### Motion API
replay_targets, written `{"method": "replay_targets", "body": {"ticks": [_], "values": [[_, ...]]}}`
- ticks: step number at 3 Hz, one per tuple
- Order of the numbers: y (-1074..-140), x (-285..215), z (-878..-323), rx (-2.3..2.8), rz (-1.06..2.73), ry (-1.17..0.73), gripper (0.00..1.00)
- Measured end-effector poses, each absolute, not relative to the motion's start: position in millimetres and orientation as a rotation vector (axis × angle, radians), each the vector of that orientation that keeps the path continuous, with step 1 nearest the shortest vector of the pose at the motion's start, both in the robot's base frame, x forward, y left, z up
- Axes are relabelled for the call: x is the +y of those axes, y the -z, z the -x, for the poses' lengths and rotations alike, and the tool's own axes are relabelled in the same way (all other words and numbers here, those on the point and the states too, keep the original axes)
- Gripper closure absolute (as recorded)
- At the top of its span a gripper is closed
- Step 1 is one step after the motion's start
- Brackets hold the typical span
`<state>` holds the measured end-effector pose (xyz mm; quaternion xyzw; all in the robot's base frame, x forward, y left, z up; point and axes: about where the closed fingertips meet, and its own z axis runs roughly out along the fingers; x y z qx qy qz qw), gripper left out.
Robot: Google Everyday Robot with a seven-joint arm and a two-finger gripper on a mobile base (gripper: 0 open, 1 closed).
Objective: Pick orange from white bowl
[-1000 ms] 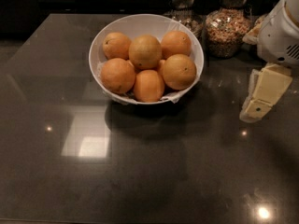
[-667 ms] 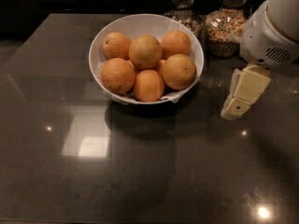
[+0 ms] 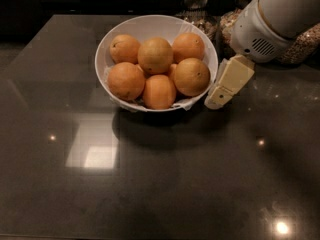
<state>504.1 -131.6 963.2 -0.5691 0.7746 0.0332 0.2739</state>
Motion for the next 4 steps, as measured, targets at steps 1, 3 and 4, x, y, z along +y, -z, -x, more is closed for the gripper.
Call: {"method": "replay_targets", "body": {"ticks": [1, 3, 4], "values": [[-963, -131, -504, 2.083, 1.530, -0.090, 0.00], [-959, -122, -515, 2.111, 1.482, -0.066, 0.04], [-960, -120, -521, 2.106, 1.460, -0.042, 0.17]]}}
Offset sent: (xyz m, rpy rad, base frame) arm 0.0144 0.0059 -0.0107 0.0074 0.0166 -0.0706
